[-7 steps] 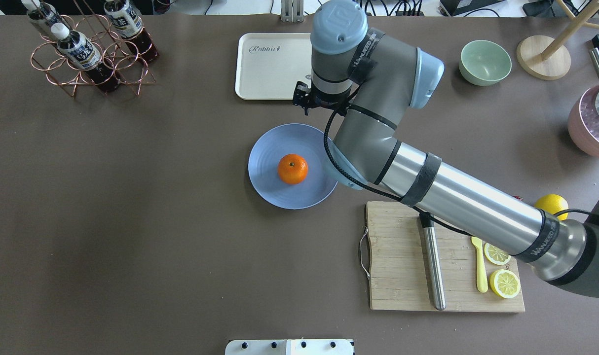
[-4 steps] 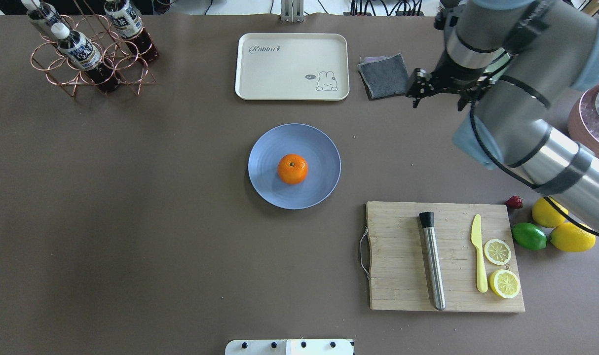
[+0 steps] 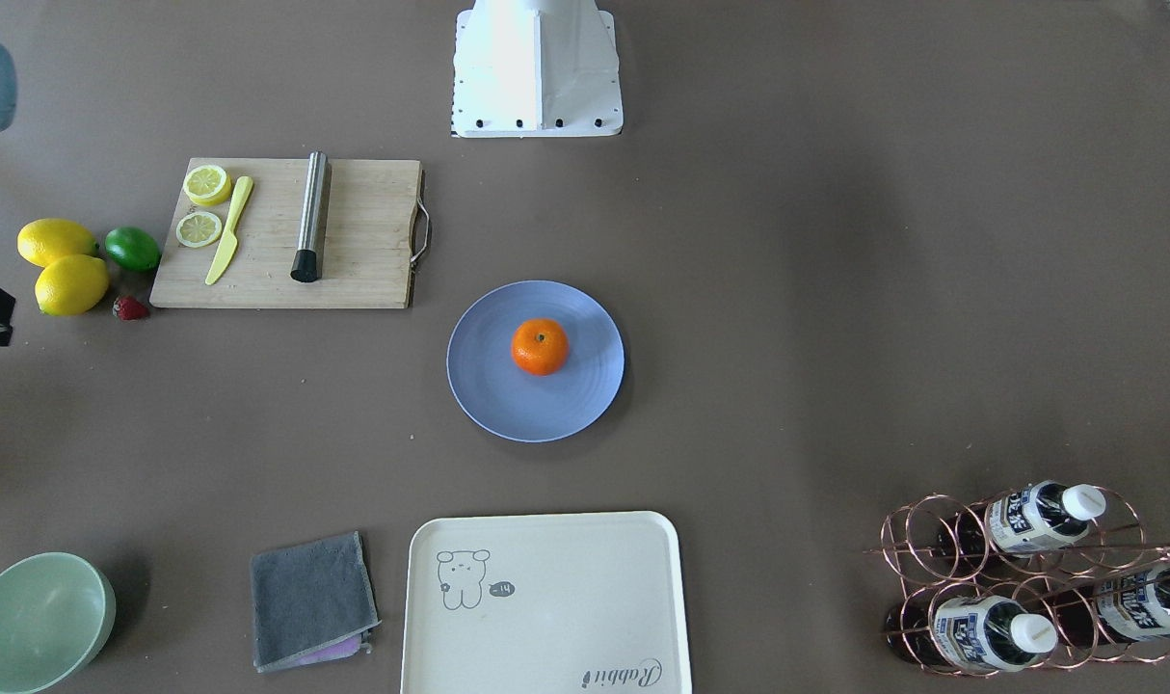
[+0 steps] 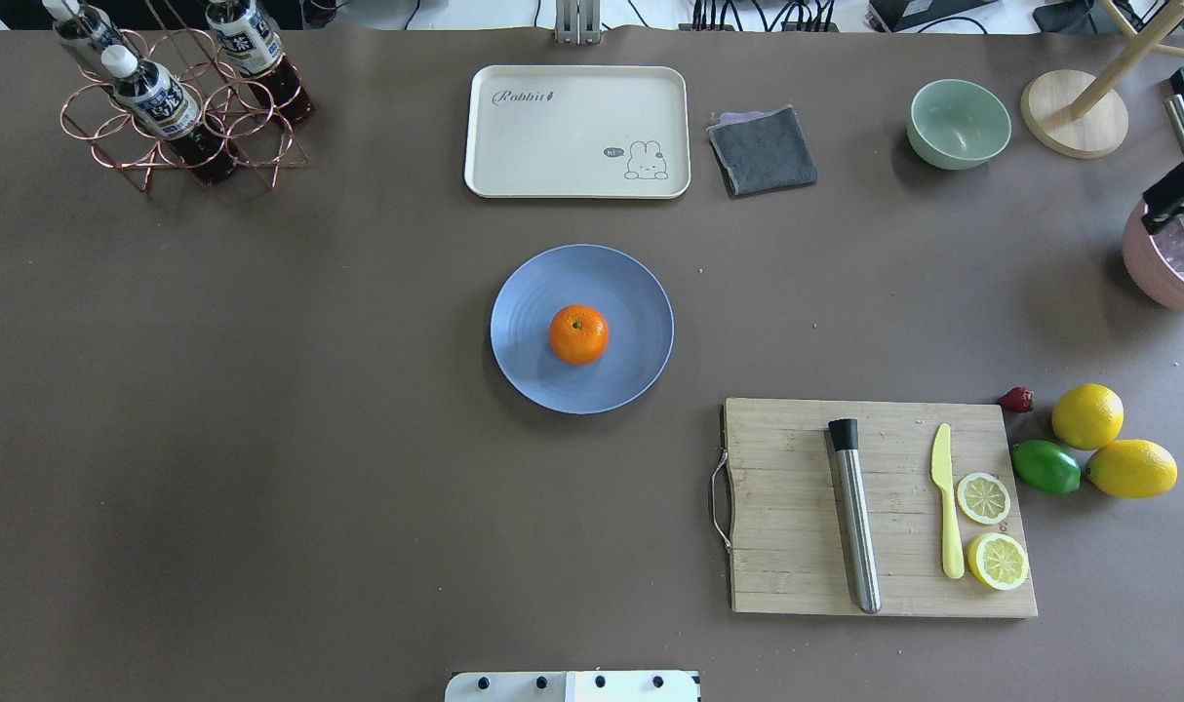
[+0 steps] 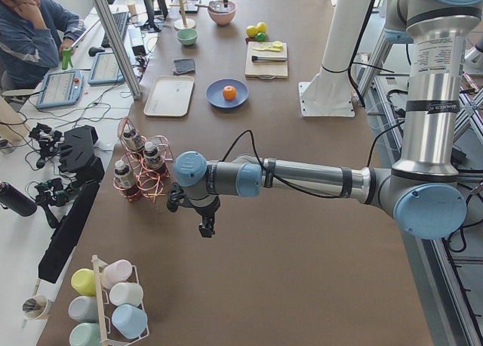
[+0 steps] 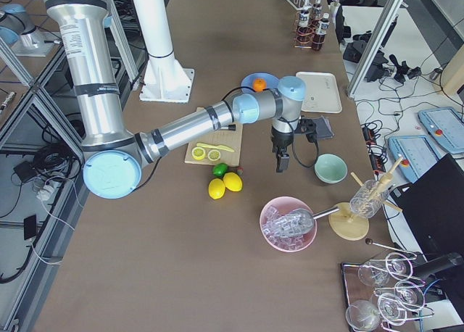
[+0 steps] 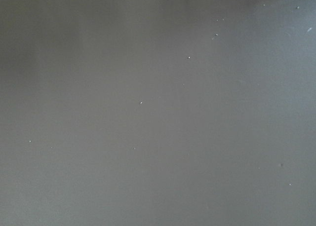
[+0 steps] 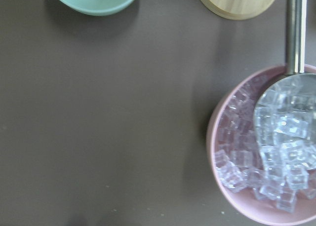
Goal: Pick orange to plate
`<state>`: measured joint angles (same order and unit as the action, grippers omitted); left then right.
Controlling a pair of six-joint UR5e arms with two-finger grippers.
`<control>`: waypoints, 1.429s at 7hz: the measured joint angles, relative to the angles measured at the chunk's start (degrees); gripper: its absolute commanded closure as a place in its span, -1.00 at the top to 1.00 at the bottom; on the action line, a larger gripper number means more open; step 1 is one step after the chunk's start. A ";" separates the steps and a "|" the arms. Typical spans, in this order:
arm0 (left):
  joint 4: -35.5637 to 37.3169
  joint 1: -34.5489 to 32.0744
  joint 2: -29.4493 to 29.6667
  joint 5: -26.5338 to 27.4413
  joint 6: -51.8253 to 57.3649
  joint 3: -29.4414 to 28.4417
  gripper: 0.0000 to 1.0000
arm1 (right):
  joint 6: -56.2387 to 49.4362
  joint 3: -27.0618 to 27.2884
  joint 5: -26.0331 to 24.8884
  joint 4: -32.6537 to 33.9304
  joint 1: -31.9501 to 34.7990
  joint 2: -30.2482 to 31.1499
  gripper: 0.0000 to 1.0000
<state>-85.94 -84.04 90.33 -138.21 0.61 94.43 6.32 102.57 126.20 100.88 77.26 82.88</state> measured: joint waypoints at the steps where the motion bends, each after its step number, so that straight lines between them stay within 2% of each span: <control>1: 0.04 -0.07 -0.01 0.03 0.01 -0.02 0.96 | -11.00 -4.25 2.09 -0.20 5.52 1.96 1.00; 2: 0.04 -0.11 -0.01 0.03 -0.01 -0.02 0.96 | -18.19 -7.73 3.18 -0.34 9.43 3.10 1.00; 4: -0.03 -0.15 -0.27 -0.03 -0.09 -0.04 0.96 | -22.26 -9.97 3.45 -1.72 13.46 5.46 1.00; 10: -0.46 -1.31 -0.55 -0.13 -0.64 -0.62 0.96 | -22.66 -12.27 3.76 -4.67 14.40 6.89 1.00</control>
<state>-86.40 -85.36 89.78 -138.35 -0.04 93.81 -16.35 90.30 129.96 96.20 91.67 89.76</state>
